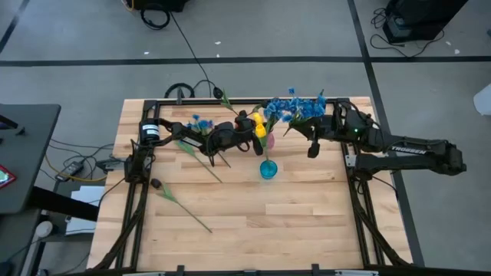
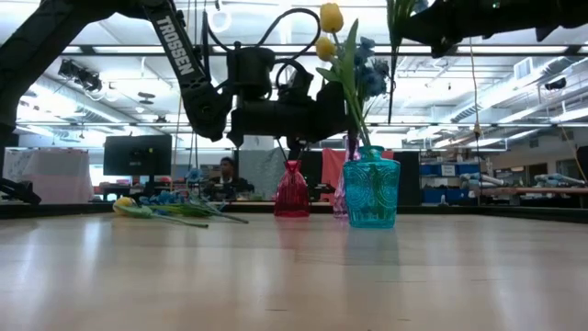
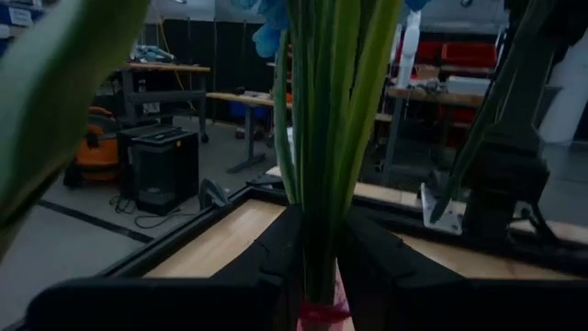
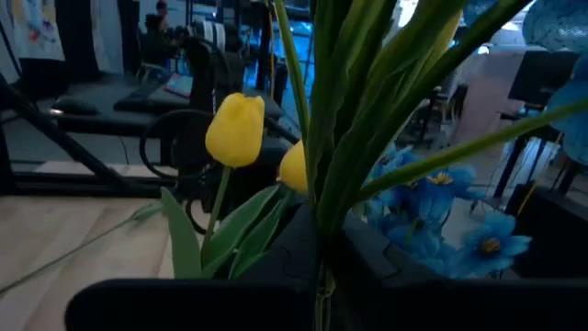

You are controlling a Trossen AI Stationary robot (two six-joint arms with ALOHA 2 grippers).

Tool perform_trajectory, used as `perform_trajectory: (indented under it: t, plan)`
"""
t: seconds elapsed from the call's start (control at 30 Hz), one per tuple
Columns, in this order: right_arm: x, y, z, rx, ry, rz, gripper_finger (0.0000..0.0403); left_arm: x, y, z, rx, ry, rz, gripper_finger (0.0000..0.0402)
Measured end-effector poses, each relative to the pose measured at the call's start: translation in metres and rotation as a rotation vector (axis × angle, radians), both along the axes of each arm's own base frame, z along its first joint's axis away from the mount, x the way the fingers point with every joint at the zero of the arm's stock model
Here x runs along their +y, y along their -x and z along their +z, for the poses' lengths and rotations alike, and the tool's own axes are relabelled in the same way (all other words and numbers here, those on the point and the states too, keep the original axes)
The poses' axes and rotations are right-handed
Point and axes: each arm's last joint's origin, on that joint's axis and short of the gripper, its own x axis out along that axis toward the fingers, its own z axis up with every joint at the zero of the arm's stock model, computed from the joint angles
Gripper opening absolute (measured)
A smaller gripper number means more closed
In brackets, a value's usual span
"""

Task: Sort flowers into vase by color
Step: Put the blue flowers into the pink vase

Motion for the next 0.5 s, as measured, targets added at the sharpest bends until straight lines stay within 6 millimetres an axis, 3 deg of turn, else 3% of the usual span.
perform_trajectory:
  t: [0.23, 0.5]
  plan:
    - [0.0008, -0.0002, -0.005, 0.037, -0.02, -0.019, 0.0034, -0.0001, 0.0002, 0.0014, -0.019, 0.009, -0.002, 0.0069]
    - [0.0082, -0.0036, 0.0023, -0.031, 0.04, 0.027, 0.0034, -0.0004, 0.0013, 0.0083, -0.088, -0.013, -0.002, 0.0069]
